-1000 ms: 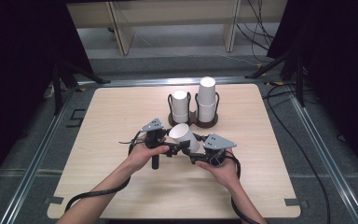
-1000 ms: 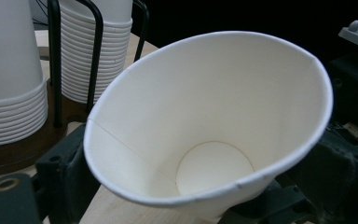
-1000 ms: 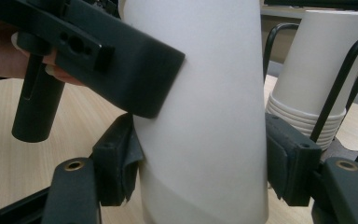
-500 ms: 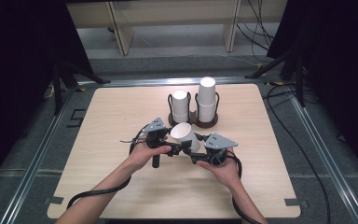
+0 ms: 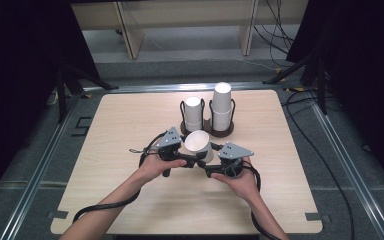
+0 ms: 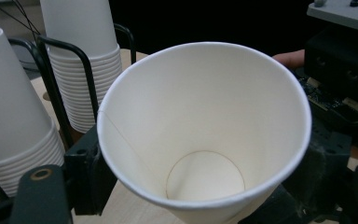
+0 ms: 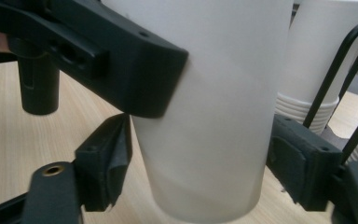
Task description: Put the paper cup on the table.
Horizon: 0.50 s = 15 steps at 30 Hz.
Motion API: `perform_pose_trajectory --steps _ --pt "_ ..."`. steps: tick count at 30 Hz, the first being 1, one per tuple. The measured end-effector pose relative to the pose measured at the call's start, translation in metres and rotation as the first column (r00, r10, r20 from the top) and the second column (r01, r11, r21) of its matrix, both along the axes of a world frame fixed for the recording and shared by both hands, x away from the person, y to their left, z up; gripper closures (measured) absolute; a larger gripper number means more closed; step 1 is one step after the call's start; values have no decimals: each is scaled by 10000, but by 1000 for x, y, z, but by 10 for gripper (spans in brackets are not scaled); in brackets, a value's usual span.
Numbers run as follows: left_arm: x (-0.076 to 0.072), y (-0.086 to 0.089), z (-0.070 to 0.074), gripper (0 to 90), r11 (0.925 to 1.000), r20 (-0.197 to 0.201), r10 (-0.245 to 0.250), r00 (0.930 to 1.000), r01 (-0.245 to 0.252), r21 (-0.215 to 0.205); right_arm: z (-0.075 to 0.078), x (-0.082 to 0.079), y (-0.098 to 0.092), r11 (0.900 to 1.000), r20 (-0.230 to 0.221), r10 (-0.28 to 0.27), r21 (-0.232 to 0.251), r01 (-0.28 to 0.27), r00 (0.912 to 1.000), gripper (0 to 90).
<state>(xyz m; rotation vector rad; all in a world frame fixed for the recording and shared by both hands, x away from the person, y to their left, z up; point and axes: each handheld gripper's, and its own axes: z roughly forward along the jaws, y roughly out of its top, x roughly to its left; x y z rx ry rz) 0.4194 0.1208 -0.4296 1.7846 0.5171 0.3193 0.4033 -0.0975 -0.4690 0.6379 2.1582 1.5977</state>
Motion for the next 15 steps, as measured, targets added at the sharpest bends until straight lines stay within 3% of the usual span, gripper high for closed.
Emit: perform_pose_trajectory --steps 5,8,9,10,15 --pt "-5 0 5 217 9957 1136 -150 9934 44 930 -2 -3 -6 9987 -232 -120 -491 108 9997 168" --pt "-7 0 8 219 9837 1742 -675 9824 363 1761 -5 -7 -12 9969 -466 -1 -784 -36 9989 156" --pt "-8 0 8 219 9818 1789 -835 9803 502 1834 -6 -8 -16 9954 -235 61 -950 -83 9997 156" --pt "-8 1 9 219 9734 1792 -1203 9764 806 2143 -7 -11 -17 9955 -580 74 -940 -128 9983 157" --pt "-10 6 8 225 9480 1360 -2261 9646 1858 2585 -8 -19 -31 9925 -607 722 -943 -778 9955 166"
